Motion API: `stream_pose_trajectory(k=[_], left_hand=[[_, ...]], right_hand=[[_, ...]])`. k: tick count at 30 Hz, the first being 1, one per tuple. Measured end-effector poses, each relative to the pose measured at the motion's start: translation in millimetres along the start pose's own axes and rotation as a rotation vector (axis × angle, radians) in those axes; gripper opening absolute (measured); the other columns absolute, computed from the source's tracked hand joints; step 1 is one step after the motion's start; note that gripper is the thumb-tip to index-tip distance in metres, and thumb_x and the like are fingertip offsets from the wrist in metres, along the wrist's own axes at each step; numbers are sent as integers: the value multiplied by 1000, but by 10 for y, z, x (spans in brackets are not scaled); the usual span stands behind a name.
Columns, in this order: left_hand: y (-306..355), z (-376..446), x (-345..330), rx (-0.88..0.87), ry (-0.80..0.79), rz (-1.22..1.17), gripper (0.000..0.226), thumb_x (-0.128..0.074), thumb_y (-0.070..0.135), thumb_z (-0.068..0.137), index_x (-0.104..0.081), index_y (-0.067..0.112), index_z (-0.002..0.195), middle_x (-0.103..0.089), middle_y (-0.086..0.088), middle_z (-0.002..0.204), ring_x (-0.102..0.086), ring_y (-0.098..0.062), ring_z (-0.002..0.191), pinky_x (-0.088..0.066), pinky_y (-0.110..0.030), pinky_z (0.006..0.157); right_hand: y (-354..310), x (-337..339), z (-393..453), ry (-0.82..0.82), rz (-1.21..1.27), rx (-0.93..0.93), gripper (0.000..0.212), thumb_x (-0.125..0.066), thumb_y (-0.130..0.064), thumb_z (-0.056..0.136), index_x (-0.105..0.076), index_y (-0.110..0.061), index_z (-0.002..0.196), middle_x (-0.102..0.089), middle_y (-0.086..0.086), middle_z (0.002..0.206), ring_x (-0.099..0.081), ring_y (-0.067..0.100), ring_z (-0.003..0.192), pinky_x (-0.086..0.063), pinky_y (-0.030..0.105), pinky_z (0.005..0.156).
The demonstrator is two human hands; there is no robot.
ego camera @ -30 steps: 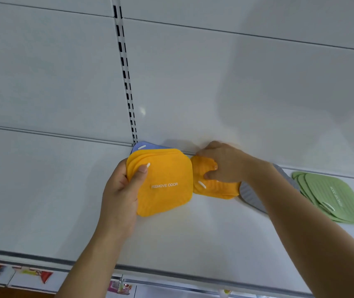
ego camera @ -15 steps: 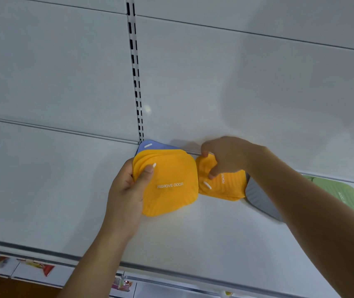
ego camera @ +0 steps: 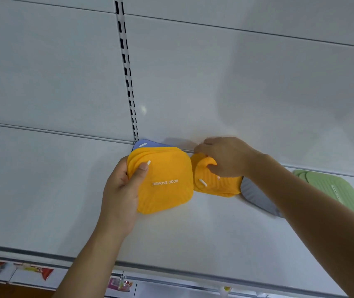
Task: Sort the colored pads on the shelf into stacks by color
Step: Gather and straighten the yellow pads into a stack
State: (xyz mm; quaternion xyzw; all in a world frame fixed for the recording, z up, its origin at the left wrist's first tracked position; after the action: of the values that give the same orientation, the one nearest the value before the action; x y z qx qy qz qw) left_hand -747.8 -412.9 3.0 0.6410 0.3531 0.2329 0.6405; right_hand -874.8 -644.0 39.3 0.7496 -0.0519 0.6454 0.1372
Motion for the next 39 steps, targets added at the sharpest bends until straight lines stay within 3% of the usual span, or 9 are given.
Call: stream_pose_trajectory(k=[4, 8, 11, 17, 24, 28, 32, 35, 39], left_hand=[[15, 9, 9, 4, 11, -18, 36, -70, 48, 95, -68, 34, 128, -74, 4, 125, -71, -28, 116, -58, -65, 94], [20, 27, -11, 1, 19, -38, 32, -66, 40, 97, -69, 32, 128, -75, 4, 125, -71, -27, 116, -57, -65, 96], [38, 39, -81, 6, -5, -83, 29, -63, 31, 101, -70, 29, 129, -75, 1, 126, -71, -27, 117, -56, -63, 98], [86, 28, -321, 19, -84, -132, 32, -60, 26, 103, -69, 25, 133, -75, -3, 129, -70, -28, 122, -53, -60, 106], [-43, -74, -537, 157, -181, -233, 42, -49, 32, 104, -62, 20, 142, -73, -7, 132, -71, -29, 121, -55, -48, 100], [-97, -93, -503, 228, -229, -242, 43, -47, 33, 106, -62, 16, 142, -72, -12, 134, -68, -33, 125, -52, -50, 105], [-111, -114, -515, 206, -266, -204, 50, -51, 46, 105, -60, 18, 144, -69, -13, 138, -65, -35, 128, -48, -59, 110], [-70, -139, -540, 61, -290, -66, 61, -67, 66, 89, -65, 28, 136, -71, -5, 134, -68, -32, 124, -52, -62, 104], [-71, -109, -472, -99, -181, 51, 46, -69, 55, 92, -66, 33, 131, -73, -1, 130, -69, -30, 121, -54, -64, 101]], right_hand=[[199, 139, -192, 249, 92, 4, 22, -70, -40, 88, -82, -28, 101, -70, -2, 100, -63, 28, 99, -55, 39, 78], [265, 497, -645, 455, 445, -112, 12, -69, -22, 97, -77, -25, 106, -75, -11, 103, -69, 14, 96, -54, 31, 84], [192, 717, -983, 570, 573, -164, 25, -62, -13, 99, -75, -32, 108, -71, -22, 97, -64, -5, 89, -45, 10, 74], [-145, 732, -1229, 568, 867, -249, 52, -69, -14, 98, -66, -66, 90, -67, -29, 75, -61, -5, 68, -43, 9, 61], [-464, 240, -924, 629, 792, -337, 19, -71, -26, 98, -74, -28, 117, -61, -34, 88, -58, -16, 84, -40, 2, 71], [-526, 175, -942, 687, 653, -162, 16, -66, -20, 99, -73, -21, 113, -73, -10, 104, -62, 5, 94, -47, 15, 80], [-555, 117, -902, 688, 651, -126, 15, -64, -20, 100, -71, -19, 113, -71, -7, 104, -62, 12, 95, -49, 22, 81], [-631, 59, -872, 729, 617, -191, 15, -65, -20, 100, -71, -19, 113, -70, -5, 103, -63, 17, 95, -50, 28, 78], [-775, 21, -817, 756, 652, -284, 24, -62, -31, 101, -68, -19, 121, -71, -4, 110, -62, 19, 101, -51, 31, 80]])
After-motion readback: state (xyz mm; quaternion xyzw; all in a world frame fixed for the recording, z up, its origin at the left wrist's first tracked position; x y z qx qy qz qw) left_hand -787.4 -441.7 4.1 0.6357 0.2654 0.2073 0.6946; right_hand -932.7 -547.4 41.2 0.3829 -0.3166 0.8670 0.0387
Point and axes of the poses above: each hand's wrist, its own z-axis towards the middle knuckle, its own x-axis out of the back of the hand, y = z × x, the point moved 5 cm from there along z, towards the middle knuckle
